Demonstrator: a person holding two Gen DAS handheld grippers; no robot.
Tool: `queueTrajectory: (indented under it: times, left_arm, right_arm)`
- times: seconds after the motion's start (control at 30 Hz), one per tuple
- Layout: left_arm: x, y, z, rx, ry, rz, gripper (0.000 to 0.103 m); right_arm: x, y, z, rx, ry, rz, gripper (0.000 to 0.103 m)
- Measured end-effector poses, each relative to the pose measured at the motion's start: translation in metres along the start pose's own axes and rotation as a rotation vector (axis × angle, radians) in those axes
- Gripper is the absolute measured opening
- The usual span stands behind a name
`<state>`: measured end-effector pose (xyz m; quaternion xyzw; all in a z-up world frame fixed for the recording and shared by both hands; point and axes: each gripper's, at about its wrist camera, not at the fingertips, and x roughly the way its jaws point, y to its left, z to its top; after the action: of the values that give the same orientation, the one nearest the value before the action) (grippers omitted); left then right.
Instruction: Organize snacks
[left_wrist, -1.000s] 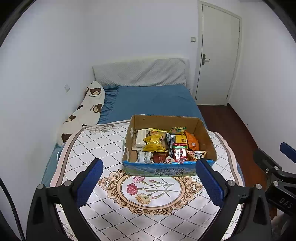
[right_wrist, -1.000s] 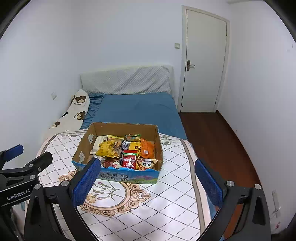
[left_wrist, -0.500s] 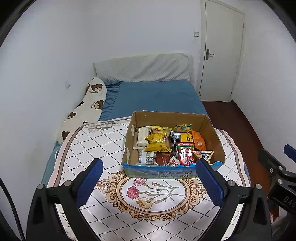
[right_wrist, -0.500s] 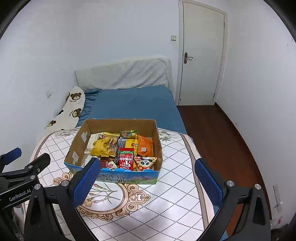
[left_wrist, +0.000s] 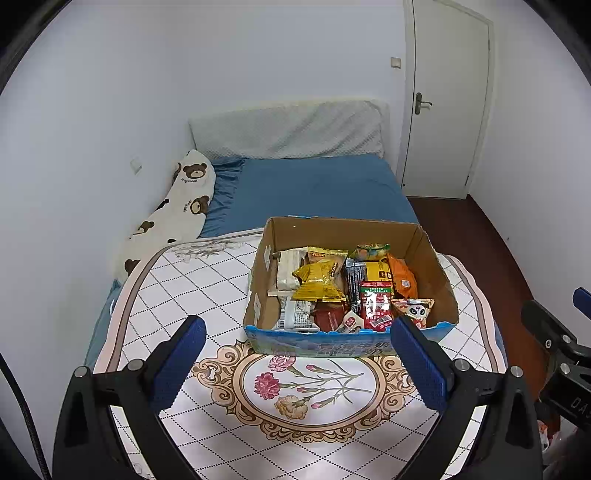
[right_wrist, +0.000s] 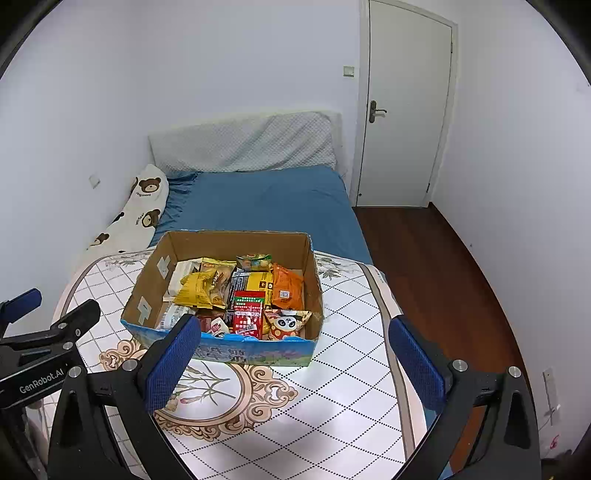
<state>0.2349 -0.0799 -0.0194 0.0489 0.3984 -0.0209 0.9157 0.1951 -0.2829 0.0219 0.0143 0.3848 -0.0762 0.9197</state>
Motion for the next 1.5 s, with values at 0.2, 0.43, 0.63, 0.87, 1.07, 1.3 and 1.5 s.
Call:
queueTrajectory:
  times: [0.2,0.43,0.63,0.87,1.07,1.3,1.5]
  left_arm:
    - [0.0025,-0.0006,0.0008,0.0,0.004,-0.002,0.102]
    - [0.0056,0.0009,0.0016,-0.002,0.013,-0.007,0.102]
    - [0.0062,0.0017,0.0025,-0.003,0.006,-0.003,0.102]
    - [0.0066,0.0013,0.0027,-0.003,0.007,-0.004,0.102]
    - [0.0064,0.0004,0.0031,-0.002,0.008,-0.008,0.102]
    - [0.005,-0.0022,0.0027,0.006,0.007,-0.01,0.102]
    - [0.0057,-0.0028,0.0033,0.006,0.006,-0.011,0.102]
  right_arm:
    - [0.004,-0.0007,-0.0017,0.0,0.009,-0.001,0.103]
    - [0.0031,-0.0004,-0.0017,0.0,0.01,0.005,0.103]
    - [0.0059,0.0013,-0.0013,-0.002,0.017,0.007,0.103]
    - [0.0065,0.0021,-0.0006,-0.002,0.018,0.008,0.103]
    - [0.0069,0.0019,0.0001,0.0,0.018,0.009,0.103]
    - [0.008,0.0012,0.0006,0.0,0.019,0.01,0.103]
    - [0.009,-0.0016,0.0007,0.007,0.018,0.012,0.103]
